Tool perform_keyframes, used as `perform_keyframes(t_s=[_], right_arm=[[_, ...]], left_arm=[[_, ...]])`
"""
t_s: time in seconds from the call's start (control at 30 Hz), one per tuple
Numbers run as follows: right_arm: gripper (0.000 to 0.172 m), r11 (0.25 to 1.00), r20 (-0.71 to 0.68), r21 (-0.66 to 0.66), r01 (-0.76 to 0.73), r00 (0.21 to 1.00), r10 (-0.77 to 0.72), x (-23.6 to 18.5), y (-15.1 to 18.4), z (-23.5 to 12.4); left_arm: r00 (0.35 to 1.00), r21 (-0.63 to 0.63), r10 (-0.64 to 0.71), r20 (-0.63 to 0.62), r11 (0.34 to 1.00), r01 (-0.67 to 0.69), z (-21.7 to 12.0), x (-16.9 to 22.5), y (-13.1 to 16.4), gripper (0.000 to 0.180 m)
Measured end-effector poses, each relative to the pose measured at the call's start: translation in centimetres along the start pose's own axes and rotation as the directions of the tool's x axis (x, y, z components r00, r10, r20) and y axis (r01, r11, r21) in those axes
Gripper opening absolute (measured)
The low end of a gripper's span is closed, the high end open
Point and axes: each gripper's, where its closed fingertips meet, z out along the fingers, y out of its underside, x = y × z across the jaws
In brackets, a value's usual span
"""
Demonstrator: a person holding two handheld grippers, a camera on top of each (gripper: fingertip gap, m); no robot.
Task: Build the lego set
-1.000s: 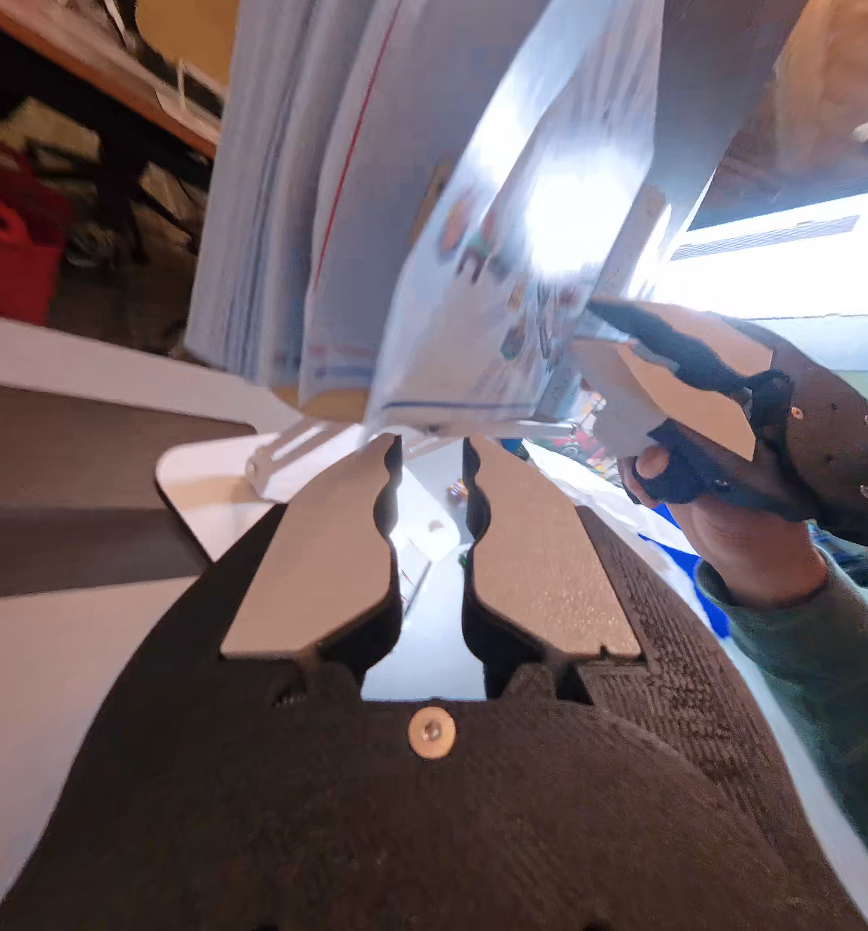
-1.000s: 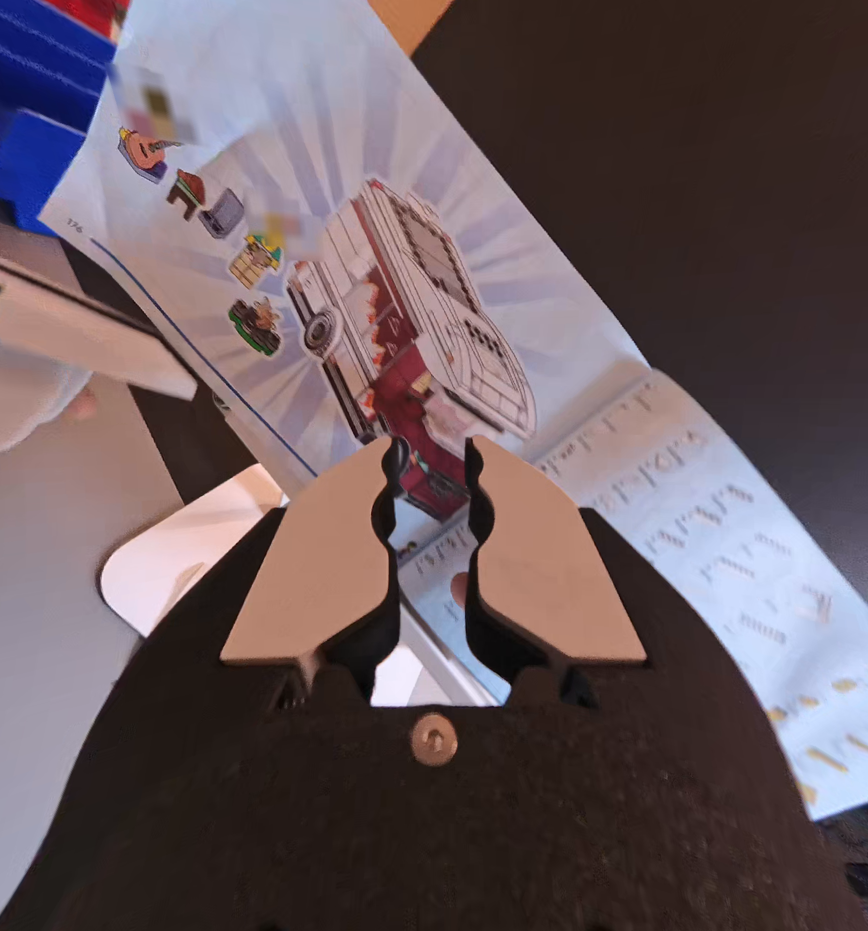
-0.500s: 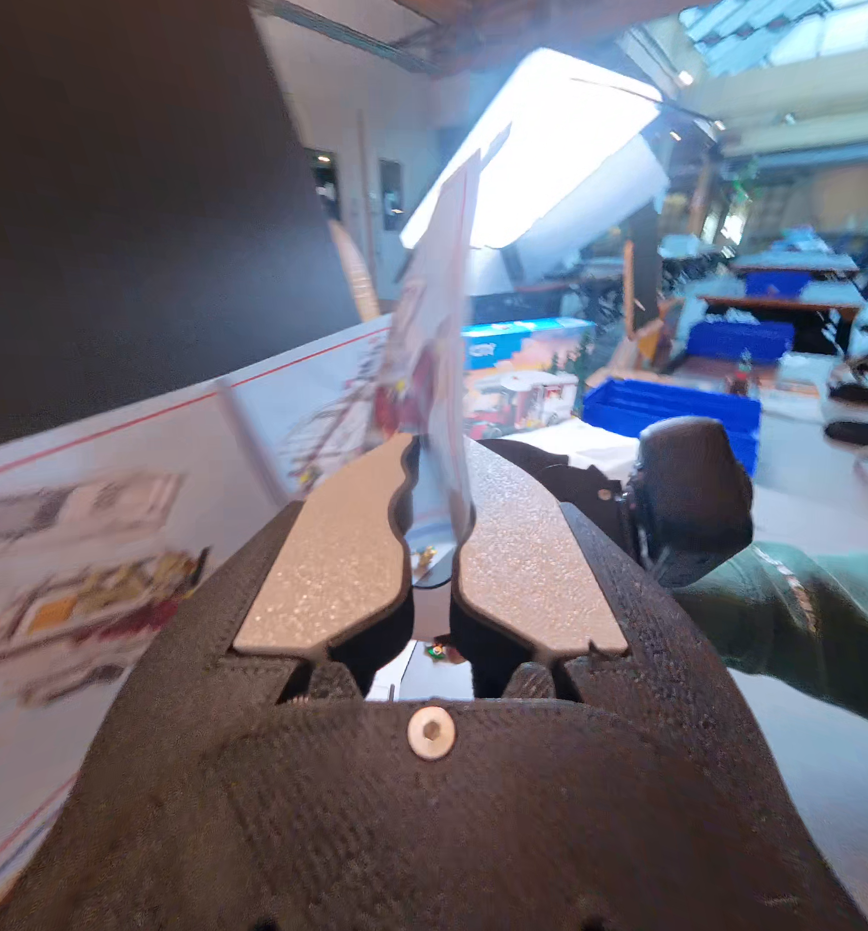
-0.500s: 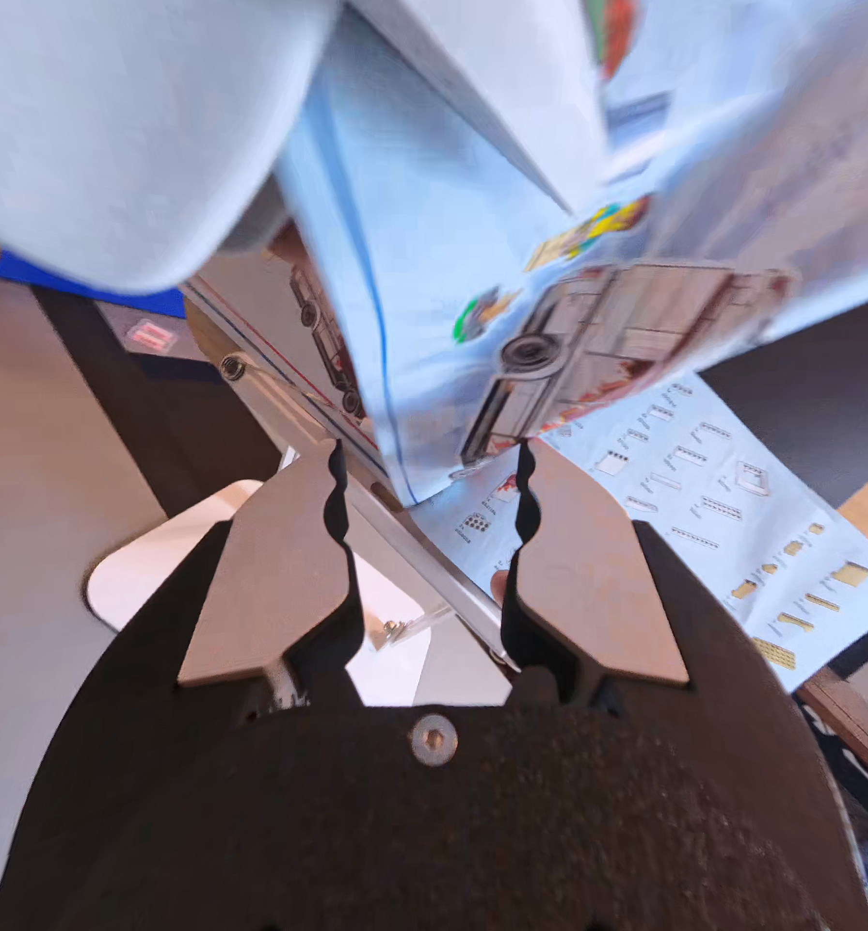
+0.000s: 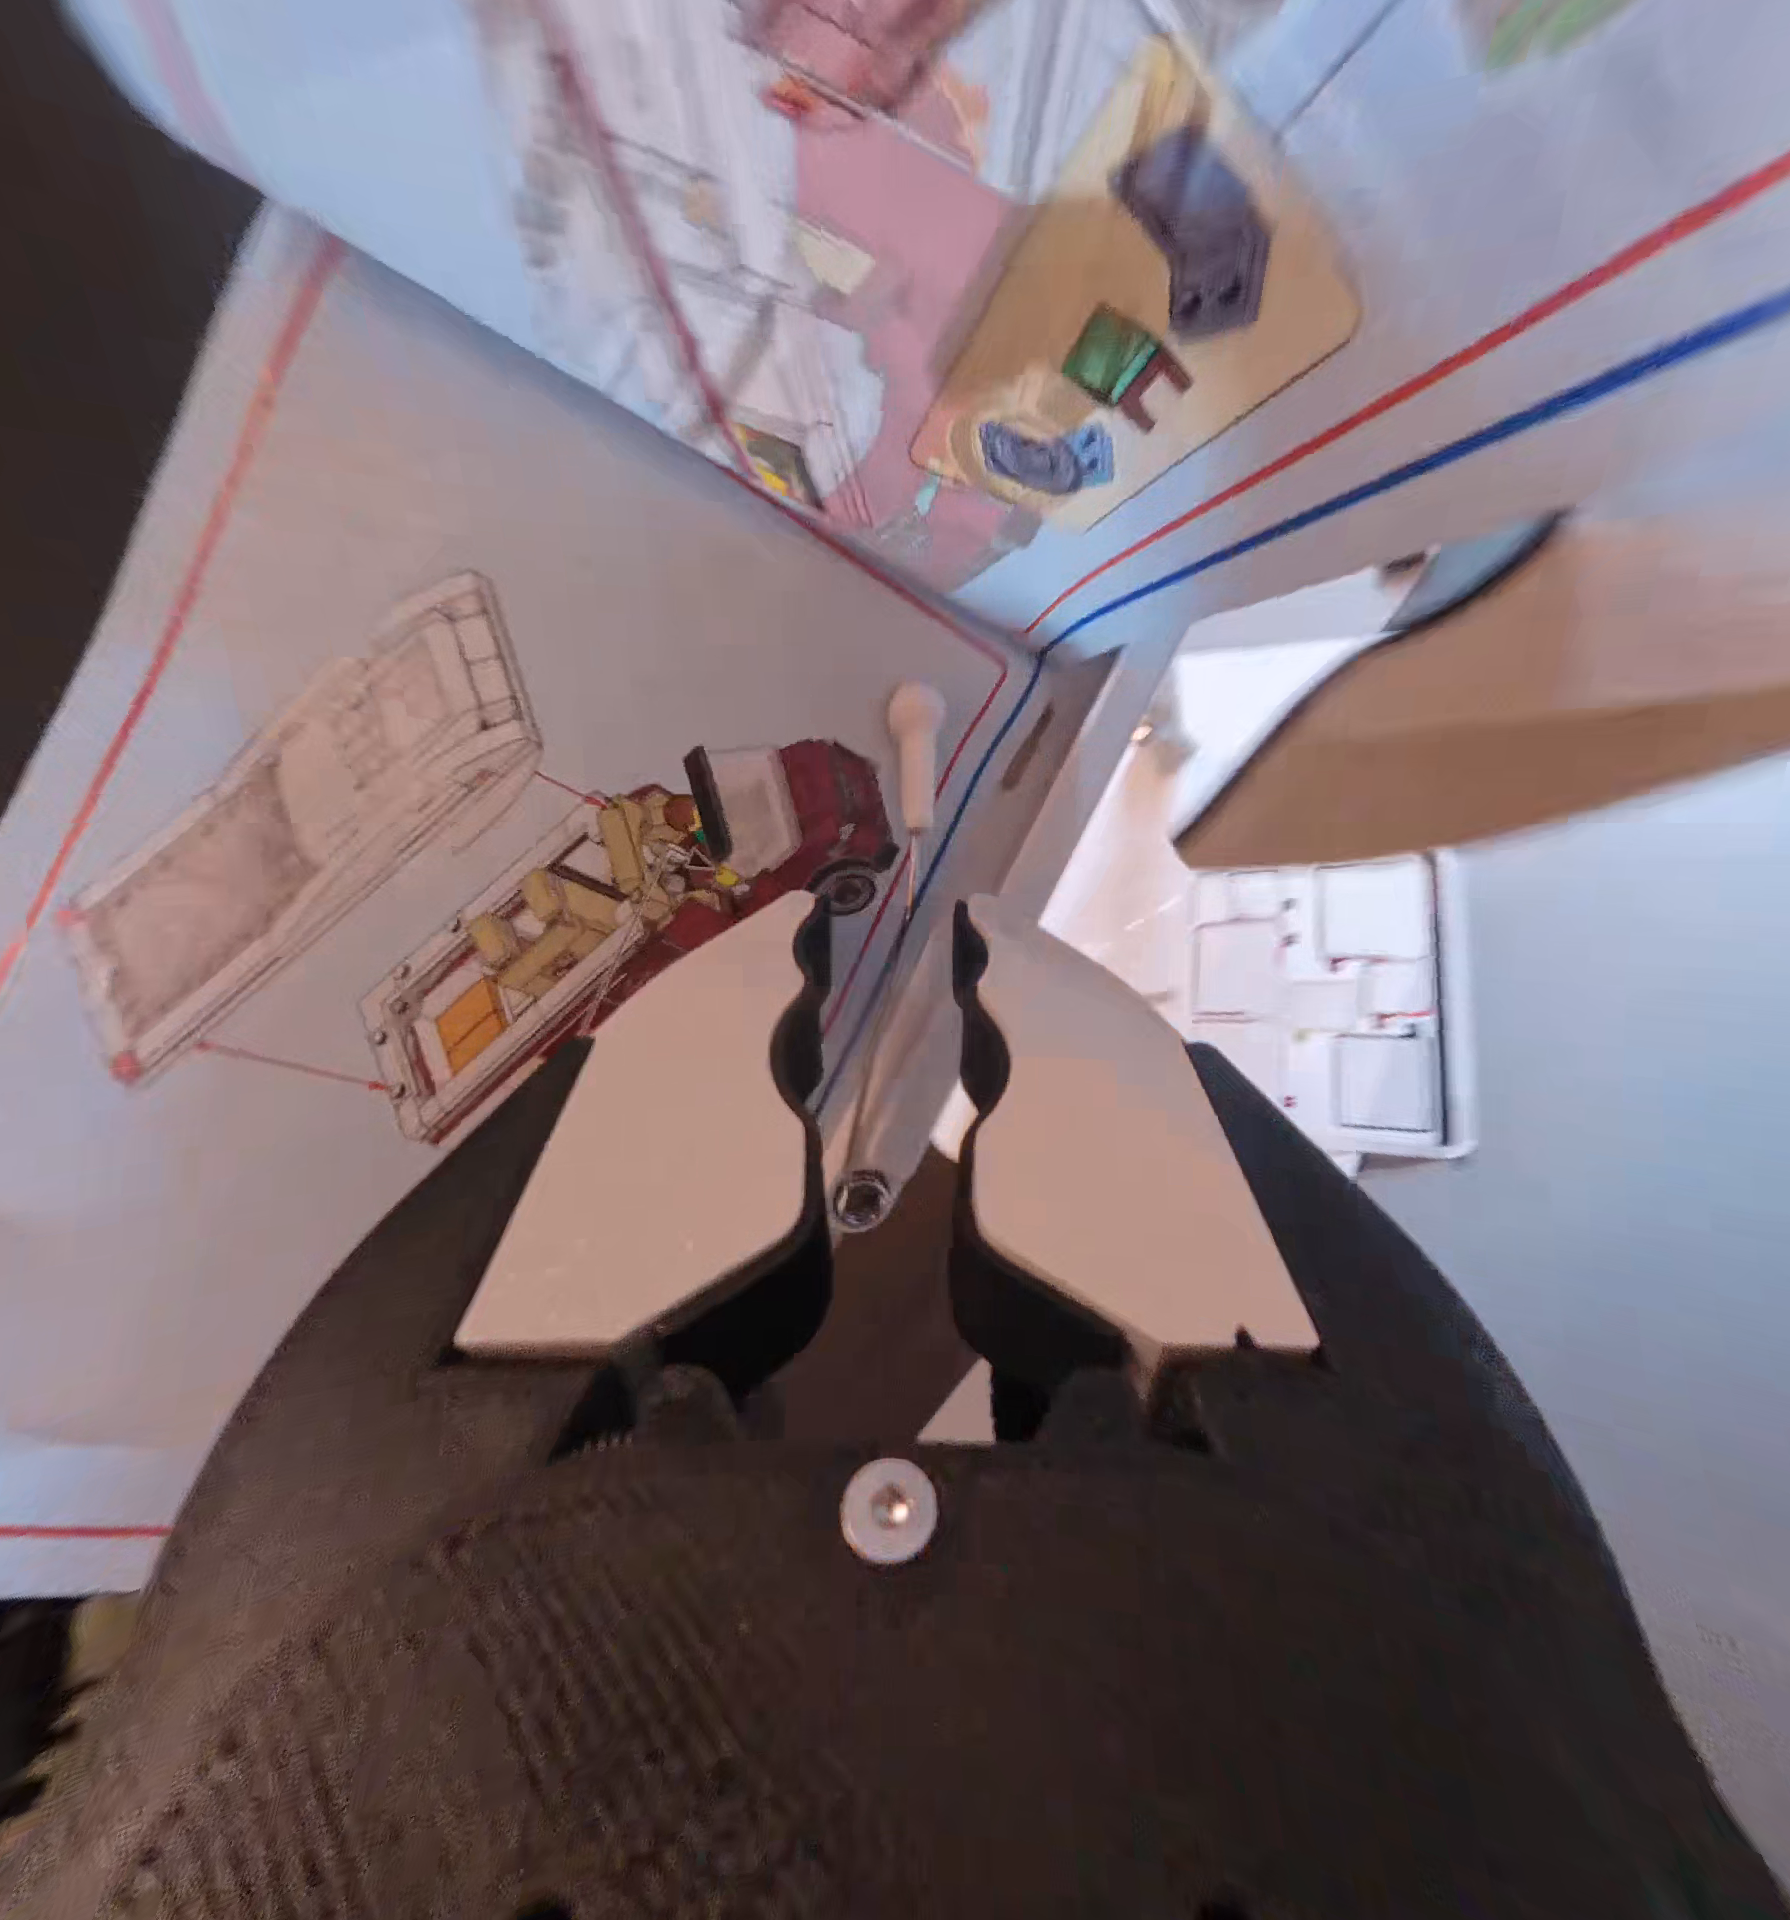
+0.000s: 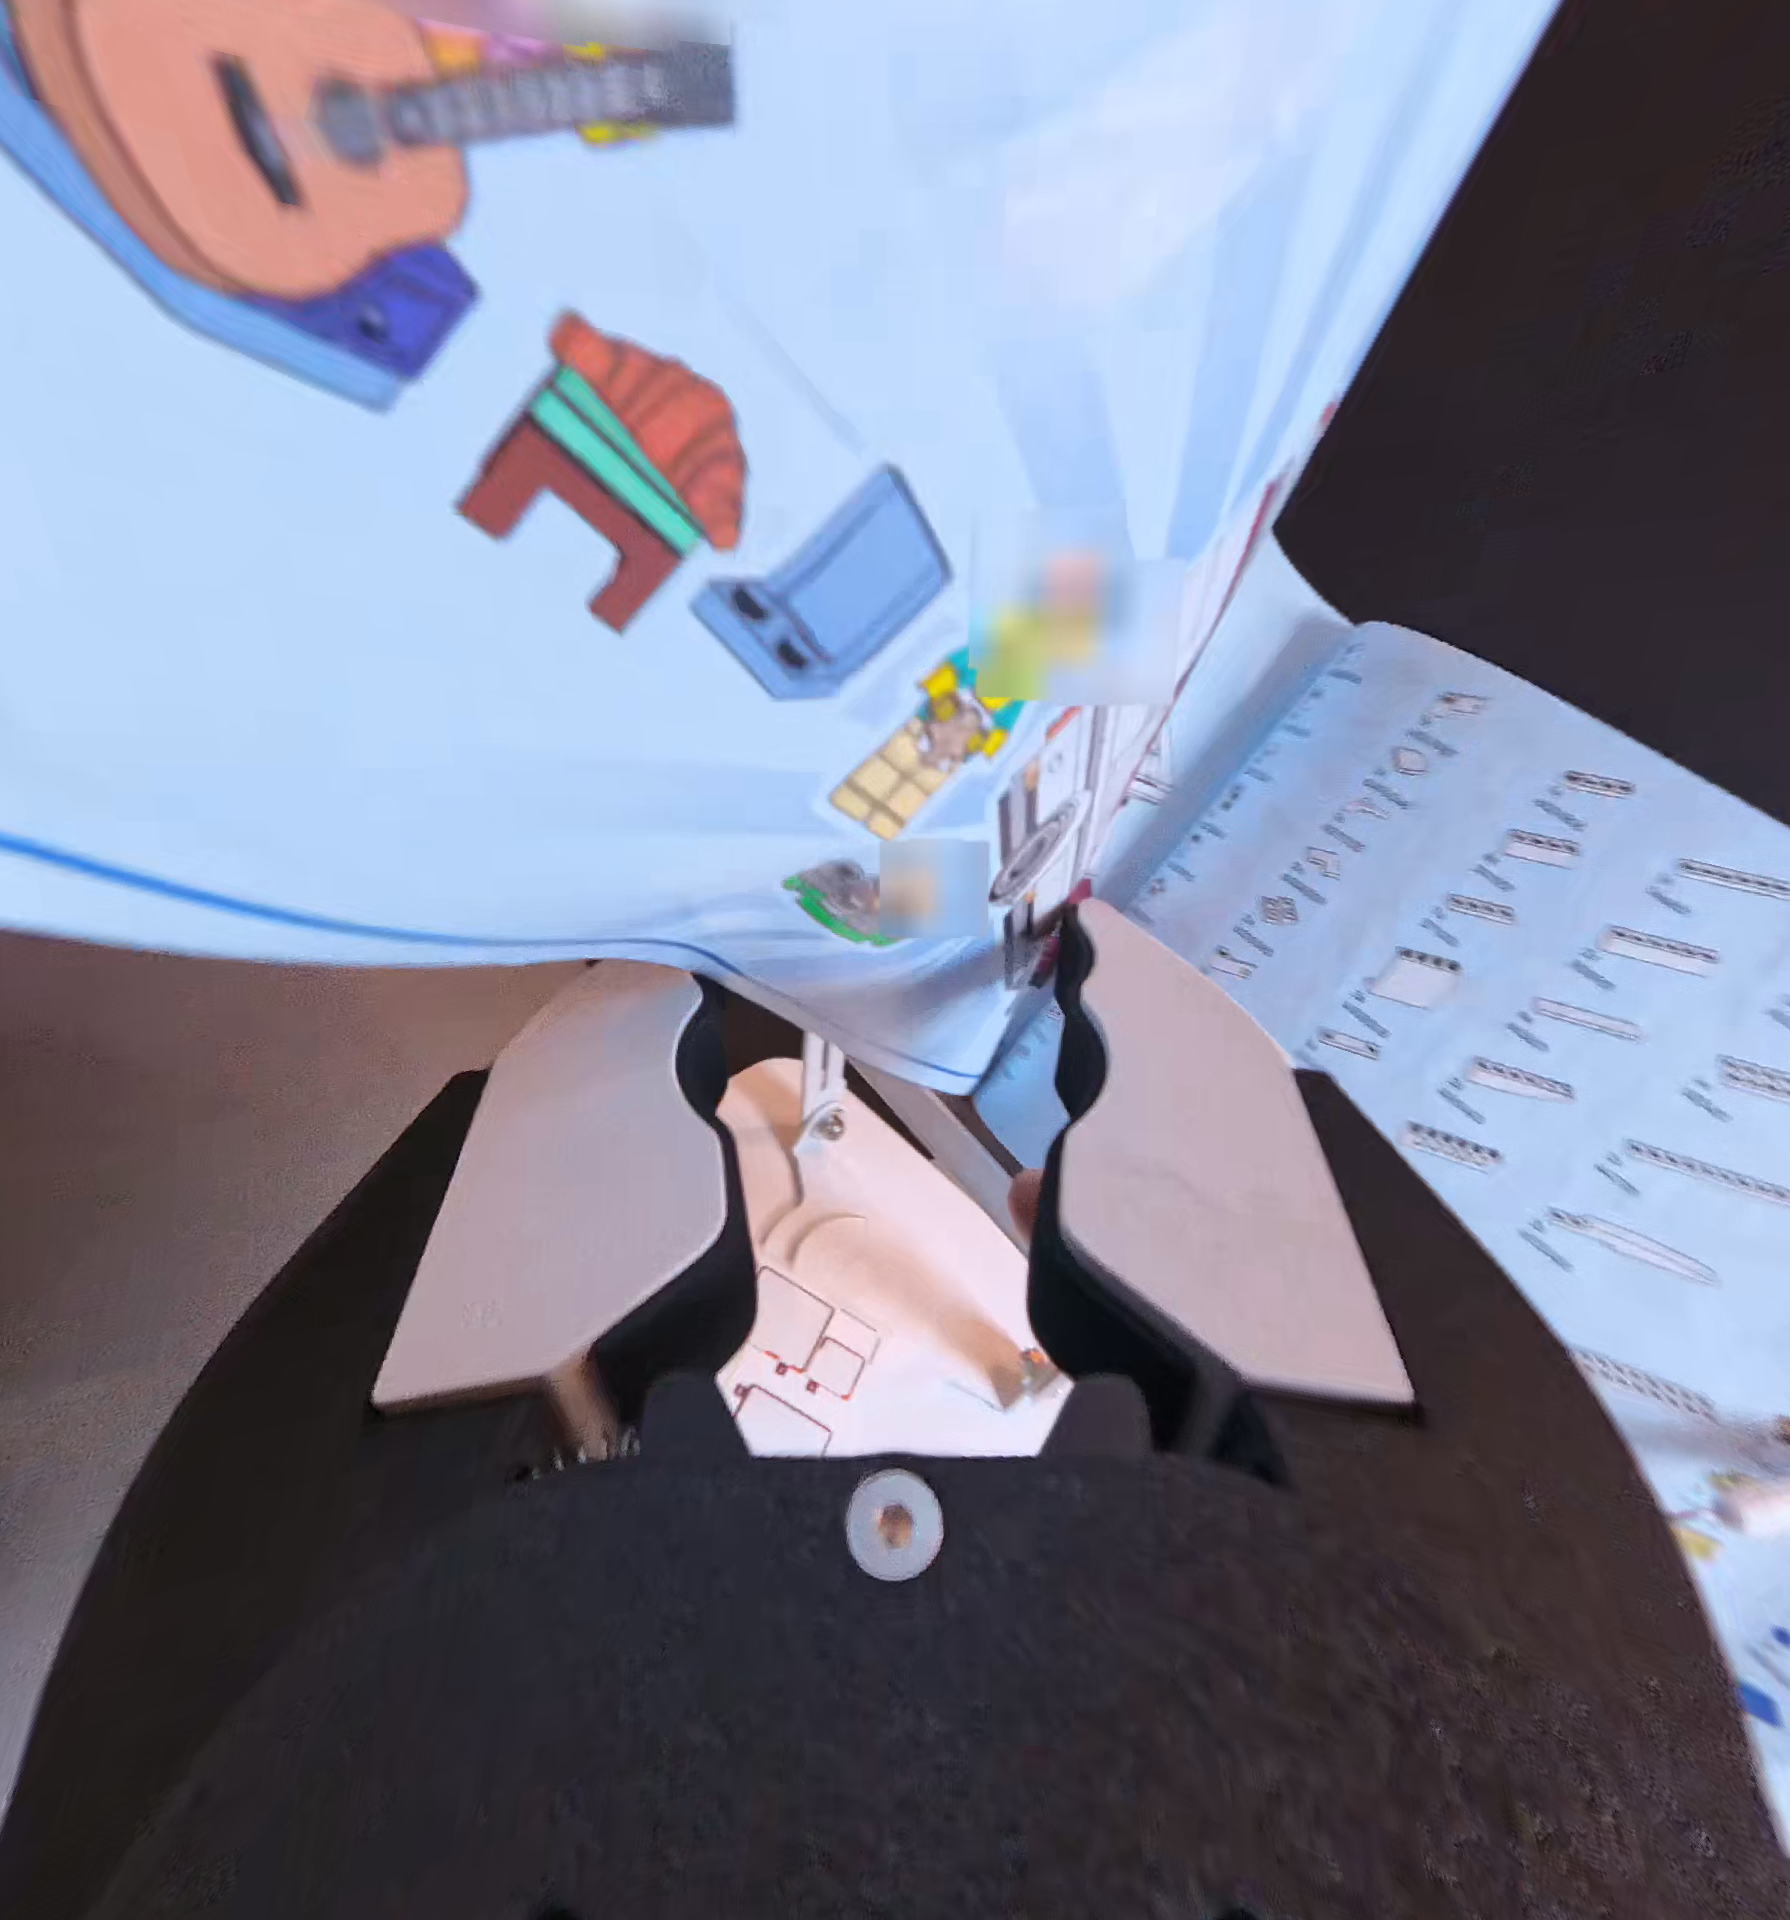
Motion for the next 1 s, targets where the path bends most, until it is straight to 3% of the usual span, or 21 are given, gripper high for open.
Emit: perform_keyframes(t_s=[0.1,0.2,0.27,0.37,0.47,0.6,0.63,0.7,0.73,0.8,0.83,0.9,1.0], right_arm=[[0.067,0.999,0.129,-0.020,-0.050,0.990,0.053,-1.2,-0.2,0.0],[0.066,0.987,0.271,-0.010,-0.158,0.950,0.155,-2.2,-1.1,-0.7],[0.063,0.960,0.386,0.003,-0.280,0.886,0.258,-2.7,-2.3,-1.3],[0.061,0.879,0.583,-0.012,-0.477,0.711,0.394,-3.6,-4.8,-2.6],[0.059,0.825,0.586,0.052,-0.562,0.687,0.431,-2.1,-6.5,-2.5],[0.059,0.654,0.760,0.090,-0.752,0.476,0.443,-0.8,-9.5,-5.2],[0.060,0.637,0.765,0.093,-0.765,0.465,0.446,-0.5,-9.5,-5.4],[0.055,0.615,0.684,0.129,-0.778,0.519,0.513,1.0,-8.6,-4.2],[0.041,0.641,0.559,0.143,-0.754,0.596,0.577,2.1,-7.1,-2.7],[0.023,0.787,0.238,0.112,-0.606,0.786,0.571,3.5,-3.5,-0.1],[0.018,0.868,0.089,0.043,-0.494,0.867,0.490,3.8,-1.8,0.9],[0.018,0.962,-0.036,-0.111,-0.251,0.968,0.248,2.9,0.0,2.4],[0.019,0.961,-0.189,-0.276,0.021,0.979,-0.076,2.4,0.6,4.4]], left_arm=[[0.999,-0.012,0.037,0.030,0.999,-0.036,0.5,-0.1,0.2,0.003],[0.981,0.102,-0.162,0.104,0.983,0.152,-0.6,-2.2,0.1,0.000],[0.911,0.204,-0.412,0.034,0.895,0.397,-1.3,-3.3,0.5,0.000],[0.776,0.288,-0.627,-0.074,0.731,0.619,-2.4,-4.6,1.7,0.001],[0.669,0.308,-0.726,-0.161,0.607,0.733,-3.2,-5.1,3.1,0.003],[0.568,0.315,-0.790,-0.231,0.491,0.812,-3.7,-5.1,4.9,0.005],[0.528,0.317,-0.808,-0.261,0.445,0.838,-3.8,-5.0,5.3,0.005],[0.462,0.322,-0.831,-0.312,0.364,0.874,-3.9,-4.8,5.8,0.004],[0.437,0.327,-0.836,-0.332,0.333,0.884,-4.0,-4.8,5.9,0.004],[0.385,0.334,-0.845,-0.372,0.265,0.904,-4.0,-4.6,6.3,0.004],[0.349,0.331,-0.848,-0.399,0.222,0.917,-4.0,-4.6,6.4,0.004],[0.261,0.314,-0.847,-0.462,0.120,0.942,-4.0,-4.4,6.7,0.003],[0.136,0.285,-0.836,-0.532,-0.026,0.958,-4.1,-4.2,7.1,0.002]])
